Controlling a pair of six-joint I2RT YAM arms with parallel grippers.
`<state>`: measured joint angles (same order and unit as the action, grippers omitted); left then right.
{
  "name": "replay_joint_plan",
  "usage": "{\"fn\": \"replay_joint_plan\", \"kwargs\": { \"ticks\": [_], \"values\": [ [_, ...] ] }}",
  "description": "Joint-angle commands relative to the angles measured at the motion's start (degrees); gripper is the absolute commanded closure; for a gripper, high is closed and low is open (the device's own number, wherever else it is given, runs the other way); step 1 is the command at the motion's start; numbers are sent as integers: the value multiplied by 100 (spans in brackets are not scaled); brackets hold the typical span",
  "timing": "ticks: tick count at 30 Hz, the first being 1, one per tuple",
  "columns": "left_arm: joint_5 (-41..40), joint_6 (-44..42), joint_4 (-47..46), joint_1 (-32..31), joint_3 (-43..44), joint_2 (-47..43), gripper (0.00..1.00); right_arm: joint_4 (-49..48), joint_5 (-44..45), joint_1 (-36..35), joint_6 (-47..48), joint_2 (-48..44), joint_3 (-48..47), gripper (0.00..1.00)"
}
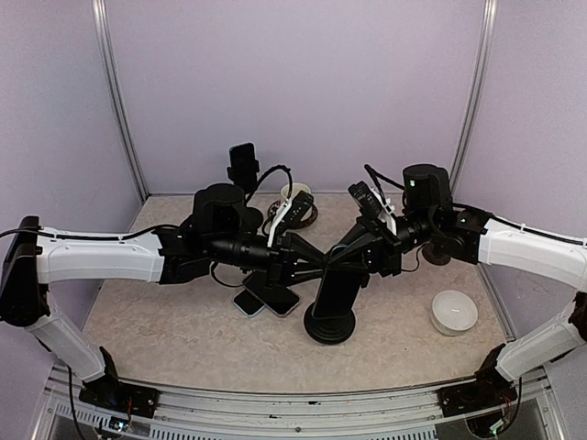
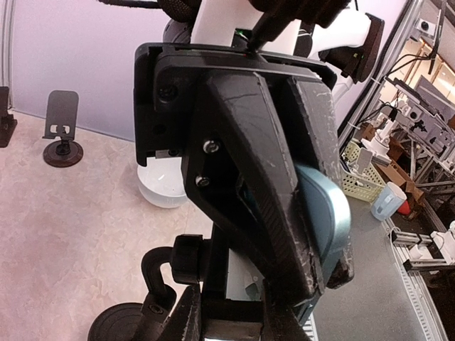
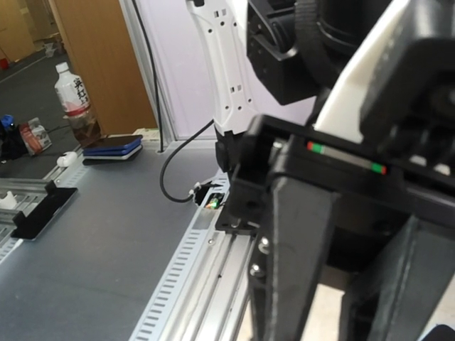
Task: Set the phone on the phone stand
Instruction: Install the phone onto the phone stand.
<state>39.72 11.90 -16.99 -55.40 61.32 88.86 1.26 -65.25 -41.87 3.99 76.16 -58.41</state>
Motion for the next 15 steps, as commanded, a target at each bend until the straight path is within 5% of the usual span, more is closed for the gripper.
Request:
{"fn": "replay_joint_plan", "kwargs": {
  "ticks": [1, 15],
  "values": [
    [488, -69, -484, 46, 63, -787, 100, 619, 383, 406, -14, -120, 140, 100],
    [394, -98, -353, 47, 79, -896, 100, 843, 504, 666, 124, -113, 215, 100]
  ]
}}
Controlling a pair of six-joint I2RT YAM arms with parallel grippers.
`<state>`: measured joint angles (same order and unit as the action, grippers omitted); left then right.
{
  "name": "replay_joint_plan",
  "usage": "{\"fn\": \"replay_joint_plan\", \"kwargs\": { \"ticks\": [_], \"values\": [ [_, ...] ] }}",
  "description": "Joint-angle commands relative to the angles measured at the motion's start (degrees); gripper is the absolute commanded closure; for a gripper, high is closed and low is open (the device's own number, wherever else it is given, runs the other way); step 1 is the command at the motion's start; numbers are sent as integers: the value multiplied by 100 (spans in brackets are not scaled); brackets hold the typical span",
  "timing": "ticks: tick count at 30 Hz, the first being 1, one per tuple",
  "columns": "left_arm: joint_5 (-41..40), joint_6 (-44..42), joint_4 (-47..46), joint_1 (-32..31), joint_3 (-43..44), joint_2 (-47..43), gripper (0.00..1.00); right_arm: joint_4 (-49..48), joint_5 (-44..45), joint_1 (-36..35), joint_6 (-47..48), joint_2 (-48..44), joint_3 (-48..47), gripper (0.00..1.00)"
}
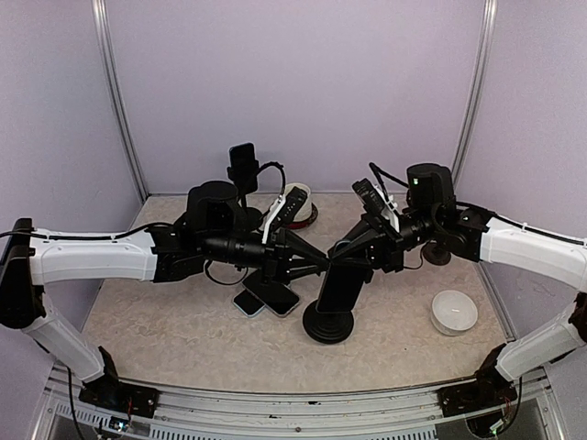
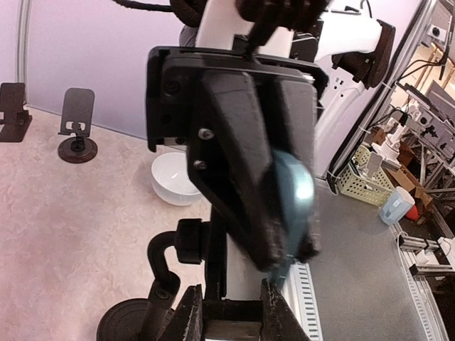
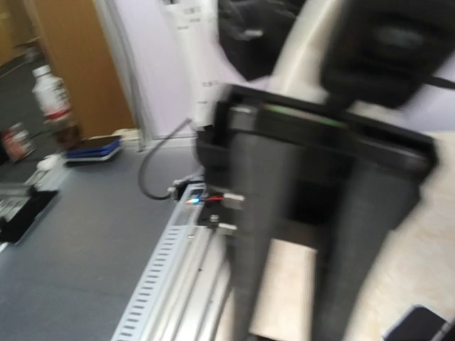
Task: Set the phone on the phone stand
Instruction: Install the phone onto the phone stand.
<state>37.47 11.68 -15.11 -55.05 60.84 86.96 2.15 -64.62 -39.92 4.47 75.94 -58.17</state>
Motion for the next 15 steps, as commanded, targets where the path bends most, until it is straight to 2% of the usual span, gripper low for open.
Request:
{"fn": "replay_joint_plan", "kwargs": {
  "ticks": [1, 15],
  "values": [
    [616, -78, -517, 12, 130, -713, 100, 774, 441, 506, 92, -97, 210, 100],
    [461, -209, -358, 14, 115, -776, 100, 906, 494, 690, 128, -32, 263, 100]
  ]
}}
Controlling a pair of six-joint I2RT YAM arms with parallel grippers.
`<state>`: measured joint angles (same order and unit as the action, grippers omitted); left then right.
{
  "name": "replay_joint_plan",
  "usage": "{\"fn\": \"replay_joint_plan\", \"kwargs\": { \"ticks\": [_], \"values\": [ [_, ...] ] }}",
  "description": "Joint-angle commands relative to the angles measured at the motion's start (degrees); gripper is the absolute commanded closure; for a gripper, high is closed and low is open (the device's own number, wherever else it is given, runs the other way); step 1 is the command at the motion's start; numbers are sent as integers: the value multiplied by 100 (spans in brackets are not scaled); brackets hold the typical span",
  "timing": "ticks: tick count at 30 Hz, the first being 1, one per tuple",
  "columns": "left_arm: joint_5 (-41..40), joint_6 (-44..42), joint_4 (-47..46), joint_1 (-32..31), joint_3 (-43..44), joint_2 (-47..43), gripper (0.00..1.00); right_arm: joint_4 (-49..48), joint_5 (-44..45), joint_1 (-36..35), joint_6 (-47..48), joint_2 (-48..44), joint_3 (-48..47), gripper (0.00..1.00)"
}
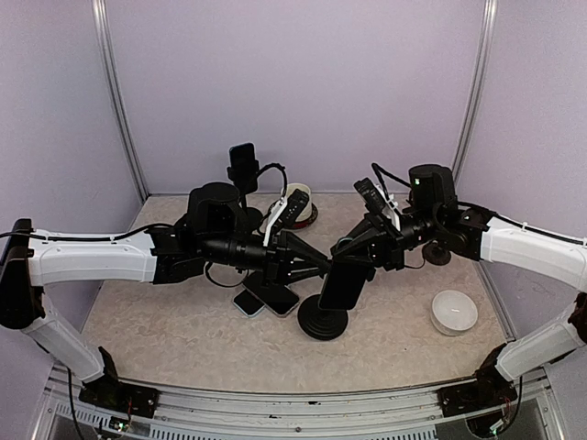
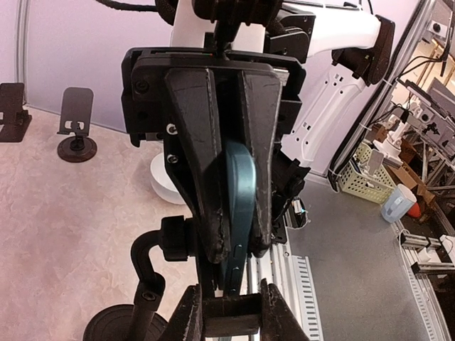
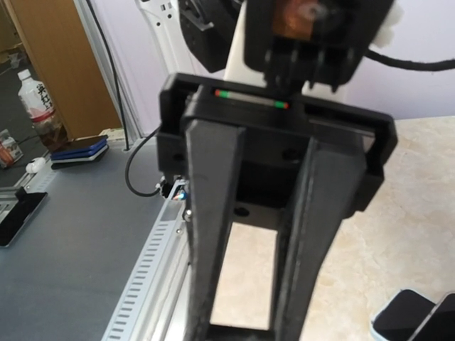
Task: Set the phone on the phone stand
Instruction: Install the phone onto the phone stand.
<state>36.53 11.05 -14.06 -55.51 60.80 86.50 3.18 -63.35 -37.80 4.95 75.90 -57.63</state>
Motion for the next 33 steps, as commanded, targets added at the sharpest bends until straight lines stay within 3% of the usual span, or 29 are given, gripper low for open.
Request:
{"fn": "replay_joint_plan", "kwargs": {
  "ticks": [1, 33],
  "values": [
    [550, -140, -460, 58, 129, -724, 100, 823, 405, 495, 77, -12, 201, 100],
    [152, 155, -720, -57, 364, 60, 100, 861, 895, 115, -363, 294, -234, 100]
  ]
}}
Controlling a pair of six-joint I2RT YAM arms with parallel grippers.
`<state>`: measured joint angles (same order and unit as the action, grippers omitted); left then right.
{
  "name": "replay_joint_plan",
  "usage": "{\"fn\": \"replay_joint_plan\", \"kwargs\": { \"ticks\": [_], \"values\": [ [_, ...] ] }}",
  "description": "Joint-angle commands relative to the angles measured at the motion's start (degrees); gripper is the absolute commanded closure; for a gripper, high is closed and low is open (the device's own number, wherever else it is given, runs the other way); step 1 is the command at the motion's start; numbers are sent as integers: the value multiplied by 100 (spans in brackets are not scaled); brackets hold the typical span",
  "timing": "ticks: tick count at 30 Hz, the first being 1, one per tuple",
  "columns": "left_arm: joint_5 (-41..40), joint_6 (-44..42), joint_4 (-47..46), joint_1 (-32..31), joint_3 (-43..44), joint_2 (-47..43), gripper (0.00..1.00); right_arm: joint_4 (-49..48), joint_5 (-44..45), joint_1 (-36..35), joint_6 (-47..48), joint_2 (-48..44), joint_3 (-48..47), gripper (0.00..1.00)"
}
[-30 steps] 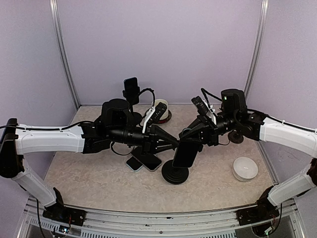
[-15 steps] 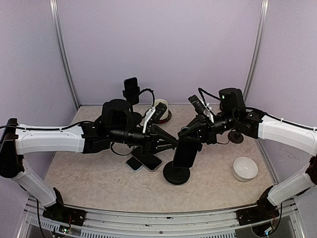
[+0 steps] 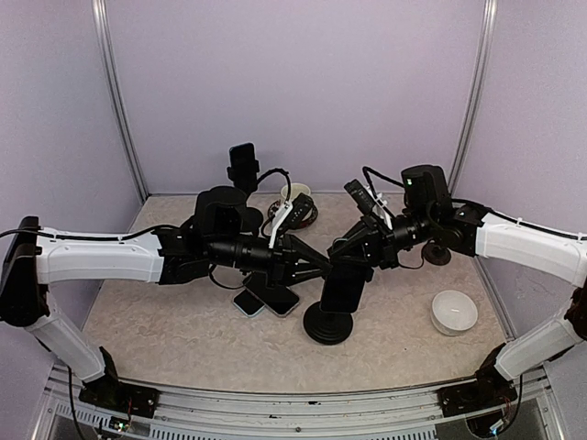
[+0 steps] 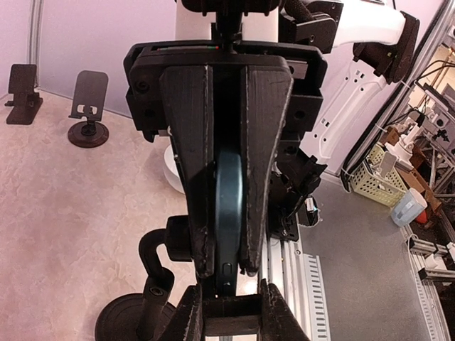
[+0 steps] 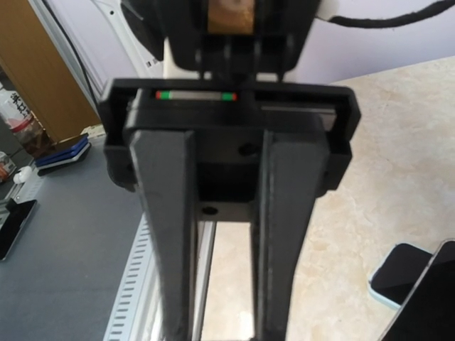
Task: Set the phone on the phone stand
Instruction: Install the phone onto the phone stand.
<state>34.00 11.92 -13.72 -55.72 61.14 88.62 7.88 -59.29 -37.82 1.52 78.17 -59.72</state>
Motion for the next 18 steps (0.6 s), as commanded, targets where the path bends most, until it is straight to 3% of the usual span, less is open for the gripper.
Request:
{"fn": "replay_joint_plan", "kwargs": {
  "ticks": [1, 9, 18],
  "values": [
    [401, 75, -781, -35, 328, -126, 100, 390, 492, 111, -12, 67, -24, 100],
    [397, 166, -893, -44, 363, 12, 96, 351, 491, 100, -11, 40, 13, 100],
    [410, 161, -837, -44, 418, 17, 81, 363, 524, 100, -12, -2, 1, 100]
  ]
}}
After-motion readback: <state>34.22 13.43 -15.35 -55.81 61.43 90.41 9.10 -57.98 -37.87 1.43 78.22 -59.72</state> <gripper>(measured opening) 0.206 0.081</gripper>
